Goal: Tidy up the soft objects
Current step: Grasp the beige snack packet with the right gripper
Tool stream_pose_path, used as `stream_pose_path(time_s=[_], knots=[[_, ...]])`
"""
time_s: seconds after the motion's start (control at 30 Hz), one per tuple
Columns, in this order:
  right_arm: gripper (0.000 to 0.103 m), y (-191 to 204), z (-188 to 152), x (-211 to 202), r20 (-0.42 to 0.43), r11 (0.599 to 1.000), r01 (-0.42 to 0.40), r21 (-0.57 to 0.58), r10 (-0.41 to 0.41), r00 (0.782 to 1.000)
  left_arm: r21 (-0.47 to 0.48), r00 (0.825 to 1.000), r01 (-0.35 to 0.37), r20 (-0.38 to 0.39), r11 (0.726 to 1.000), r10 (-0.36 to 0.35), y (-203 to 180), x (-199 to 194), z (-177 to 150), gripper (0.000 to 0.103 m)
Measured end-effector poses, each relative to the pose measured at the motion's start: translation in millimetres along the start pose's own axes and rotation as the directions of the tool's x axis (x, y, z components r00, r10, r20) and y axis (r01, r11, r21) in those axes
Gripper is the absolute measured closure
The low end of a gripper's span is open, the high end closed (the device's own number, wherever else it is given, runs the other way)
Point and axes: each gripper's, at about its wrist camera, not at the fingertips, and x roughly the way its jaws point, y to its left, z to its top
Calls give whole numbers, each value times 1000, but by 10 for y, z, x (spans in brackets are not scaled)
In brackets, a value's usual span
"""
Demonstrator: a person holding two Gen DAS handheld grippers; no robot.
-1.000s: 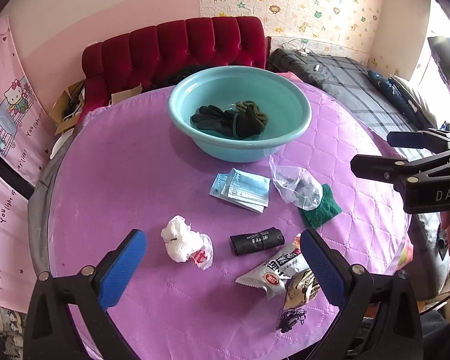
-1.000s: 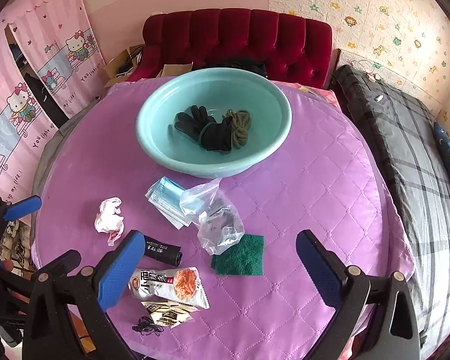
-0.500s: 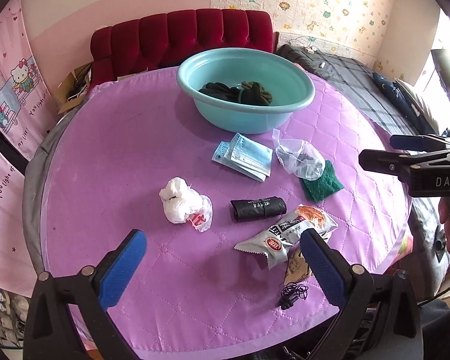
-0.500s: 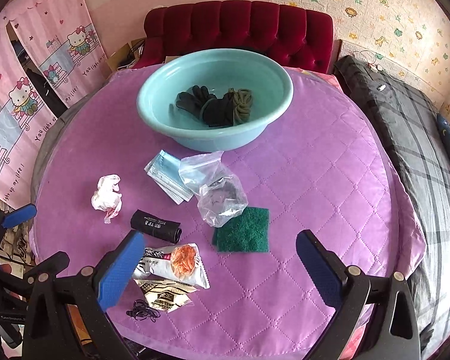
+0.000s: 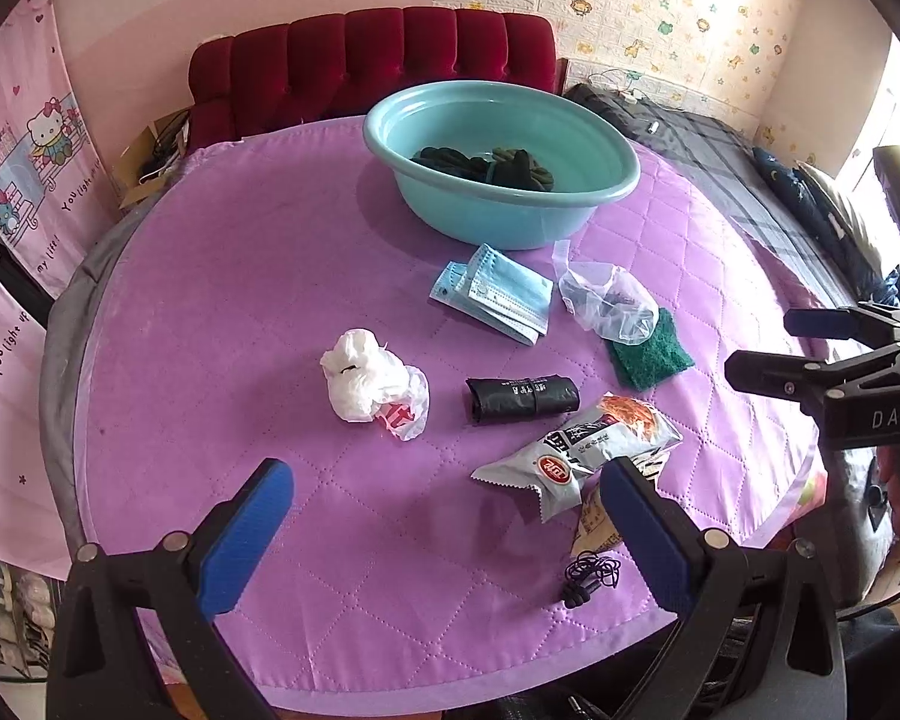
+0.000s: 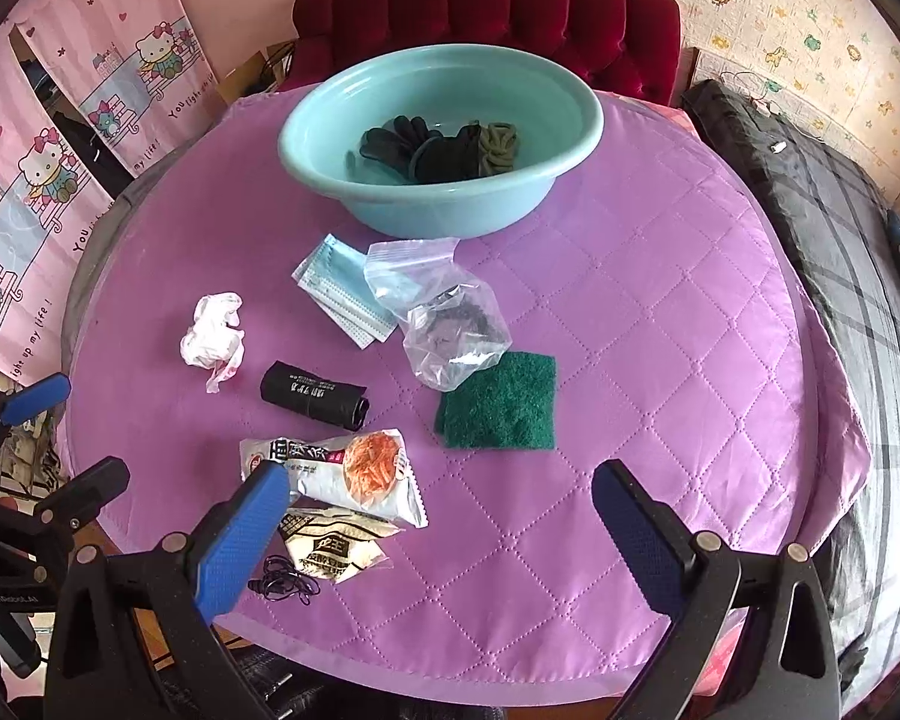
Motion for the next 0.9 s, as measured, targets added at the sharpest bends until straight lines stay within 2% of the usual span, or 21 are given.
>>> stream_pose_path(time_s=[0.4,0.9], knots=[[0,246,-170,292,-82,999,-23,-39,20,996,16,999,-4,-44,1000,4,26,125,-156,0],[0,479,-368,756,-183,998,-55,-43,46,982,45,995,13,-102,999,-8,103,345,-336,0]])
